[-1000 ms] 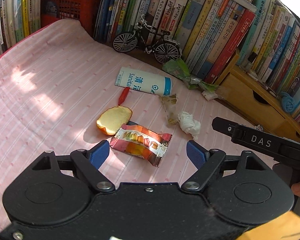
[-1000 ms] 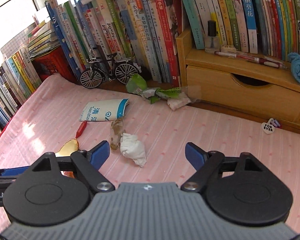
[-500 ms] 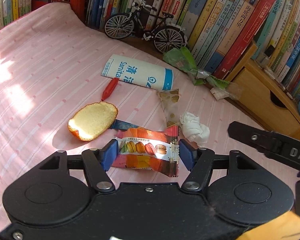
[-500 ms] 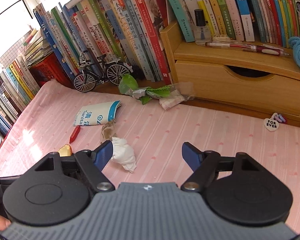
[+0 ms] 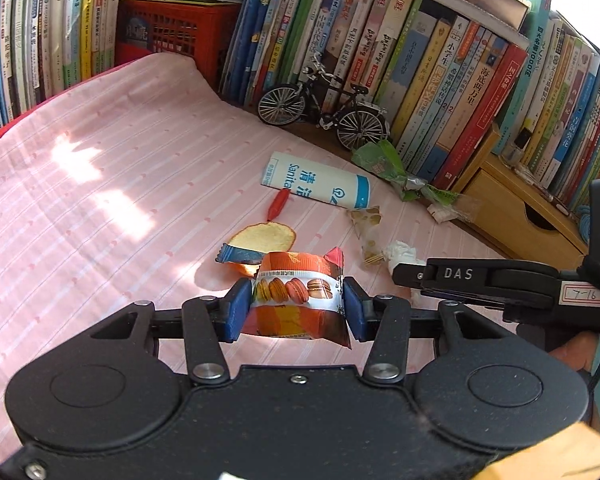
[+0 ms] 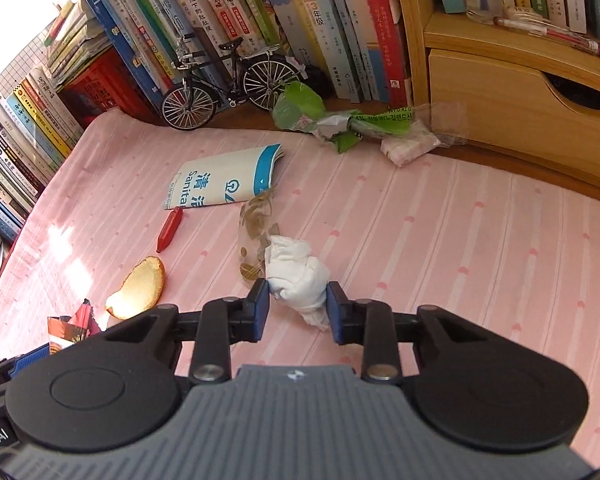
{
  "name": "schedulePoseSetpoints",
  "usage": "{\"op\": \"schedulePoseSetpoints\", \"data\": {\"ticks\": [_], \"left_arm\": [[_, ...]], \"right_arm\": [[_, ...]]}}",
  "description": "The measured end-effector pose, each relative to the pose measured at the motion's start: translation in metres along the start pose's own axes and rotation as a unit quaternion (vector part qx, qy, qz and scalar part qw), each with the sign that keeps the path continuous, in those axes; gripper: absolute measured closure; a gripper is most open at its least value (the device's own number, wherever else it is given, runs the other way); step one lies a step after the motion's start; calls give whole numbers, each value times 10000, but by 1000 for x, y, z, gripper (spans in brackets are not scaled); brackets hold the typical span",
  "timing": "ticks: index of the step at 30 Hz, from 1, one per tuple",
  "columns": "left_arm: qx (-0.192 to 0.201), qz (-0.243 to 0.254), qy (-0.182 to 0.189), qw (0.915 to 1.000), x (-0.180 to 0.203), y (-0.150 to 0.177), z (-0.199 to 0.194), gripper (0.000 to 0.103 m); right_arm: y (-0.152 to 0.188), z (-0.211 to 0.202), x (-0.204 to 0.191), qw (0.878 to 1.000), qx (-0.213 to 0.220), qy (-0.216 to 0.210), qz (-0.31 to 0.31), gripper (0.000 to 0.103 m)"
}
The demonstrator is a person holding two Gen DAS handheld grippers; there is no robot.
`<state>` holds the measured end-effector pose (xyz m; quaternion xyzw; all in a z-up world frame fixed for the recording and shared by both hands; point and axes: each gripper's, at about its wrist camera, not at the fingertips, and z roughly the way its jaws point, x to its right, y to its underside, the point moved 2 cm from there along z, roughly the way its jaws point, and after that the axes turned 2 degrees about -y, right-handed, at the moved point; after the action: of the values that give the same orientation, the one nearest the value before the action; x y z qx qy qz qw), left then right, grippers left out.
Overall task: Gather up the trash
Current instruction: 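Carry the macaron packet and white tissue down over the black bin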
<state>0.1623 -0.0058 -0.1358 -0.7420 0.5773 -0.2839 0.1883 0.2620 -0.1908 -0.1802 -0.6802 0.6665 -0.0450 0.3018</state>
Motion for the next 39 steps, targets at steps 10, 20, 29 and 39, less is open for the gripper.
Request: {"op": "schedulePoseSetpoints", "data": {"ticks": [10, 20, 29, 39], "left_arm": [[-48, 77, 26, 10000, -15, 21, -57, 57], [-169, 530, 412, 9976, -49, 66, -145, 57], [-255, 593, 456, 9969, -122, 130, -215, 57], [-731, 351, 276, 9963, -204, 199, -252, 57]], "right_arm": [[37, -66, -4, 9996, 65, 181, 197, 69], [117, -153, -45, 9983, 306, 372, 343, 68], [208, -184, -104, 9985, 138, 286, 439, 68], [305, -181, -167, 9993, -291, 121, 209, 68]]}}
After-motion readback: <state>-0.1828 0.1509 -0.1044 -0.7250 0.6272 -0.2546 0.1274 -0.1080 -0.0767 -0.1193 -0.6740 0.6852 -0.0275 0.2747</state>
